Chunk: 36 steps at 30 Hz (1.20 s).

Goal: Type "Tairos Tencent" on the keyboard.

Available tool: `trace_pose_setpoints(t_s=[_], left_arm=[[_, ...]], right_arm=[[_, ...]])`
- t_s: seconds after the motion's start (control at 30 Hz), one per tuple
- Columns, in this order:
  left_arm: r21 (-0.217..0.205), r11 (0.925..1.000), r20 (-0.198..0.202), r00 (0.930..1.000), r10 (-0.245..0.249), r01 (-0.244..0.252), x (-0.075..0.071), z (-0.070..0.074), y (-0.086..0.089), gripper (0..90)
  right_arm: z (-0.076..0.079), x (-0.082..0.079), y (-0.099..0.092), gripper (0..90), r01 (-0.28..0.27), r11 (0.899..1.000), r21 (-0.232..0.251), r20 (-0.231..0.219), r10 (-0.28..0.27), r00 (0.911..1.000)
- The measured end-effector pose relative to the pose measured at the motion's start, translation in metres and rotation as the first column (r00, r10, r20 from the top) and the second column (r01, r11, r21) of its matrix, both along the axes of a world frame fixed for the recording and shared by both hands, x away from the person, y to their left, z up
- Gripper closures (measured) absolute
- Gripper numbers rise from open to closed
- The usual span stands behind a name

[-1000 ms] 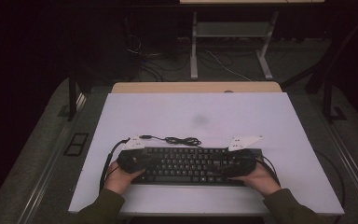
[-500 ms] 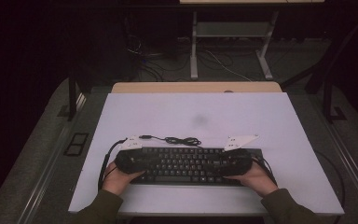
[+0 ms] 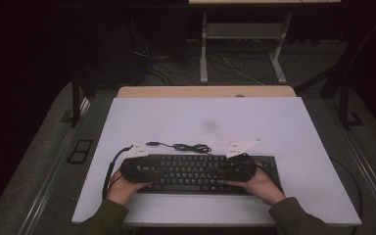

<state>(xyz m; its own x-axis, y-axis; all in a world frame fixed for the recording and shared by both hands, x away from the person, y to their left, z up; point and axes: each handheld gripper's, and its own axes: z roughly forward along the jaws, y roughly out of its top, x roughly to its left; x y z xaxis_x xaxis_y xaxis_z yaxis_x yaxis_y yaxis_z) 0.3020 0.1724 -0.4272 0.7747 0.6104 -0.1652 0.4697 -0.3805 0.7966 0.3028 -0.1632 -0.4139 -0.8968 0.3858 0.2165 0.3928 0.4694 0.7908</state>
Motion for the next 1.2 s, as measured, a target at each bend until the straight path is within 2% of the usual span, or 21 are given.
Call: trace_pose_setpoints(t_s=[0.17,0.5,1.2], left_arm=[[-0.004,1.0000,0.005,1.0000,0.008,-0.008,0.000,0.000,0.001,40.0],[-0.003,0.9999,0.009,0.9999,0.012,-0.012,0.000,0.000,0.001,37.5],[-0.002,0.9999,0.015,0.9998,0.013,-0.013,0.000,0.000,0.001,36.5]], right_arm=[[0.001,0.002,0.009,89.1,-0.017,1.000,0.001,0.001,0.017,0.9998],[0.001,0.004,0.021,89.1,-0.033,0.999,0.000,0.002,0.033,0.9995],[-0.005,0.003,0.046,89.1,-0.070,0.997,-0.024,-0.004,0.070,0.9976]])
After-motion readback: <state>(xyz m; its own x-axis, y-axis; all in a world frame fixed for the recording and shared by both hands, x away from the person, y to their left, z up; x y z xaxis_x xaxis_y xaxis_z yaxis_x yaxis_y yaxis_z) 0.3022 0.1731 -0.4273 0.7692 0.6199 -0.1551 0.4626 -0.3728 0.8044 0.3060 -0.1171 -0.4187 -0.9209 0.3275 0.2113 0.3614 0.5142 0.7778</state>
